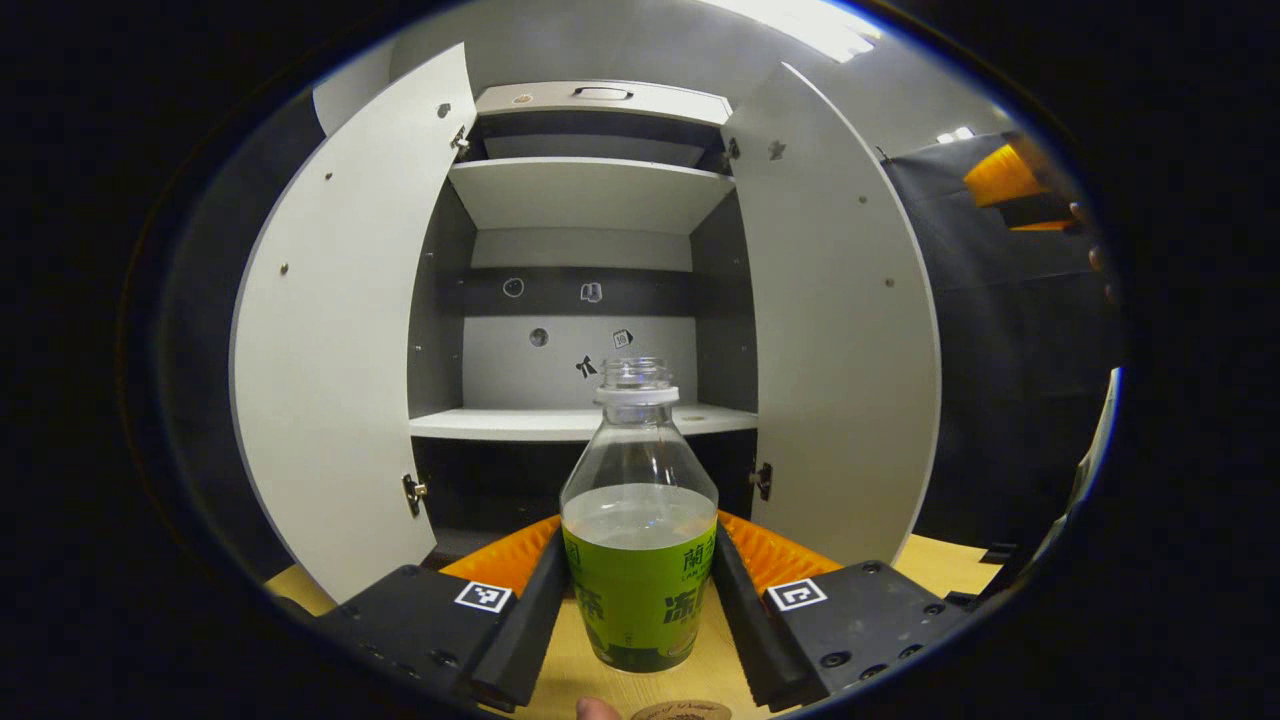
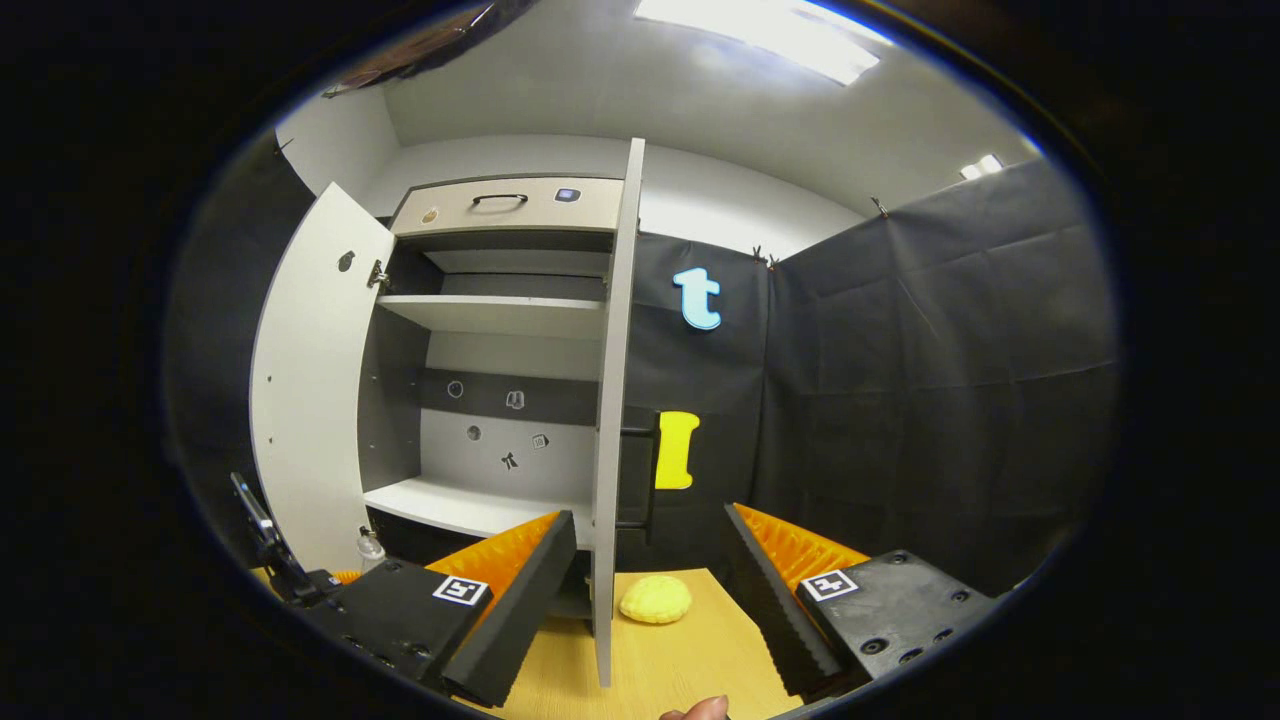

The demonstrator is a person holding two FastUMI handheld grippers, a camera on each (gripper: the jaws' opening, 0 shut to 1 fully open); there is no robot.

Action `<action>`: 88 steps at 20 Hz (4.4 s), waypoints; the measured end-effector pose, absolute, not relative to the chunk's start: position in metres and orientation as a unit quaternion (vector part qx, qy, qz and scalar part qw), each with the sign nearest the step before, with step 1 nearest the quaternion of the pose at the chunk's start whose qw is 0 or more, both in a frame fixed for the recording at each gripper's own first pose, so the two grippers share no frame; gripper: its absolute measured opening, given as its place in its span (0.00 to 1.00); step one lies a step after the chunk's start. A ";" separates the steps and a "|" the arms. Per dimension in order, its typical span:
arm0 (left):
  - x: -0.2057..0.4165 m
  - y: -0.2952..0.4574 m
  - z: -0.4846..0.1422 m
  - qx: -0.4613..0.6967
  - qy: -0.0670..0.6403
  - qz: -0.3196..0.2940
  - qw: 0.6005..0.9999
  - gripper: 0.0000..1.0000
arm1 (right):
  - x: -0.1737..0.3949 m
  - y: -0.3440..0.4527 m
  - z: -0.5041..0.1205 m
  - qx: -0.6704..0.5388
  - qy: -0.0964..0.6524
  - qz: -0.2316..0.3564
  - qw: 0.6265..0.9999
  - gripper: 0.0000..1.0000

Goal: Grasp the bottle in the cabinet with the left hand and place it on the coaster, then close the right door with the right hand and the left door with the left hand.

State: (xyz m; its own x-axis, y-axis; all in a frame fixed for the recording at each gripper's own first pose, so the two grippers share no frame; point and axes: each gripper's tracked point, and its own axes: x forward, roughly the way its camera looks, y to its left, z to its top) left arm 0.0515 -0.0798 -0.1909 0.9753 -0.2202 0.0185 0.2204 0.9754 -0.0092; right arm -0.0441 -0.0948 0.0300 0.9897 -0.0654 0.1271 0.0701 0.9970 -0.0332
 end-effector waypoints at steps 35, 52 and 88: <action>-0.028 -0.094 -0.362 -0.030 0.135 -0.183 0.973 0.95 | -0.026 -0.117 0.009 0.007 0.000 -0.050 0.999 0.98; -0.045 0.003 -0.163 -0.071 0.060 -0.050 0.994 0.95 | 0.074 -0.160 0.010 0.026 0.009 -0.039 0.999 0.97; -0.024 0.242 -0.060 -0.064 0.044 0.125 0.989 0.95 | 0.125 0.059 -0.014 0.047 0.036 0.101 0.993 0.98</action>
State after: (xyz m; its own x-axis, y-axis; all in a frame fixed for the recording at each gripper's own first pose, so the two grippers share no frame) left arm -0.0241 0.2424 -0.0596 0.9651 0.2411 -0.1022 -0.2522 0.9607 -0.1159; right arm 0.1253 0.0592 -0.0144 0.9771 0.2035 -0.0617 -0.1969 0.9754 0.0996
